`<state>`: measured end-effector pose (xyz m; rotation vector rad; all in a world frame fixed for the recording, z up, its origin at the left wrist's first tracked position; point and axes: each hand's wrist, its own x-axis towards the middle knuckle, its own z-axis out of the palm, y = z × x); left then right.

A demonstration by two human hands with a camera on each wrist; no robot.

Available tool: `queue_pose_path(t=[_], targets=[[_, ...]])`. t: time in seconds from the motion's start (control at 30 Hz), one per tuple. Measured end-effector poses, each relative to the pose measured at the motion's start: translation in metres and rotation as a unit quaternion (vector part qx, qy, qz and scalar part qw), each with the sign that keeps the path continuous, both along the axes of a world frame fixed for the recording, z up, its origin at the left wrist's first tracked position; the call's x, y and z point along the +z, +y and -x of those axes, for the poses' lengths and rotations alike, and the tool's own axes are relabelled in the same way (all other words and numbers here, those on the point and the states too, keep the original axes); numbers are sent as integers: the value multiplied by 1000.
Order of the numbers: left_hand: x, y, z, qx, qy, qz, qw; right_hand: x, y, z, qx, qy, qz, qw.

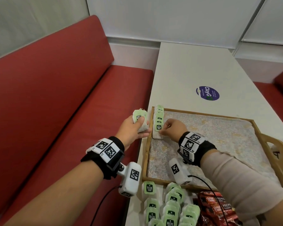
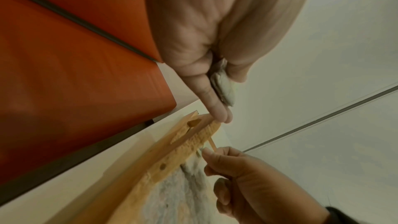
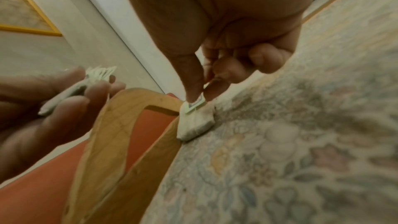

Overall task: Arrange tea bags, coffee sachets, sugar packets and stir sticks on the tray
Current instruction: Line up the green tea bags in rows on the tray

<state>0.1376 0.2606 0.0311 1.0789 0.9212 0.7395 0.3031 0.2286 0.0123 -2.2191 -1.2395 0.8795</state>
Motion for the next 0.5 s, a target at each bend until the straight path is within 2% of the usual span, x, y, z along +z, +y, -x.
queue_pose_path(t=[0.1, 0.27, 0.37, 0.5], targets=[[1, -1, -1, 2, -5, 7, 1000, 3, -4, 4, 52, 5, 8, 999], [2, -2, 1, -6, -18, 27, 999, 3, -3, 7, 70, 13, 34, 997], [4, -2, 3, -33, -35, 37, 998, 8, -3, 6, 82, -6, -16, 997], [8, -4, 5, -64, -34, 20, 997, 23, -7, 8, 80, 53, -125, 988]])
